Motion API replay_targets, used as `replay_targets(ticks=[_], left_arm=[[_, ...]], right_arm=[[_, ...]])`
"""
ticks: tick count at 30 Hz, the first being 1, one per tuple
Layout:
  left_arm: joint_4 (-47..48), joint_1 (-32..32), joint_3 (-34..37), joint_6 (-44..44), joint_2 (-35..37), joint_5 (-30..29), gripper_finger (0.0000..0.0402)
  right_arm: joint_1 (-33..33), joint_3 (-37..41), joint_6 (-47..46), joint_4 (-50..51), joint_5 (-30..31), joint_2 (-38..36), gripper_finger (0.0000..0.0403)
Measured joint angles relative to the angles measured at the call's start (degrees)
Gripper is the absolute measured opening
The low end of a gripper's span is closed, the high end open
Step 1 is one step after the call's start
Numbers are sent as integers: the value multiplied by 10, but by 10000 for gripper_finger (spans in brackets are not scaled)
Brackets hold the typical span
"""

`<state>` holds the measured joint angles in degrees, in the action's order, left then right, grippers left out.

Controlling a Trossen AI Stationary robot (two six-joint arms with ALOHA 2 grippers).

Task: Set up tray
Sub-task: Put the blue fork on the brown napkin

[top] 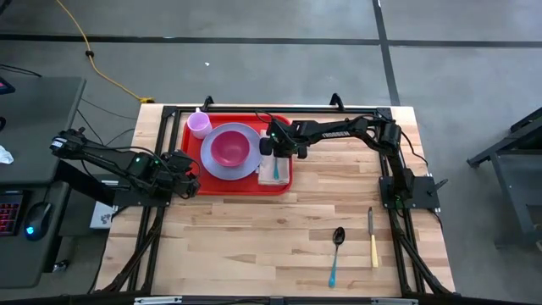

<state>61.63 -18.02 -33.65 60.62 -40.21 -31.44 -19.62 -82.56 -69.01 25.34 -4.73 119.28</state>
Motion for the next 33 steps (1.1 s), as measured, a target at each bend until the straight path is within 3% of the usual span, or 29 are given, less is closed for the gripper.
replay_targets(ticks=[16,27,33], left_arm=[[0,0,0,-6,0,0,227],[0,0,0,-6,0,0,227],[0,0,0,-6,0,0,227]], right_arm=[[-3,0,16,8,-14,0,17],[-10,0,10,3,-16,0,117],[-10,0,4,-16,-28,0,142]])
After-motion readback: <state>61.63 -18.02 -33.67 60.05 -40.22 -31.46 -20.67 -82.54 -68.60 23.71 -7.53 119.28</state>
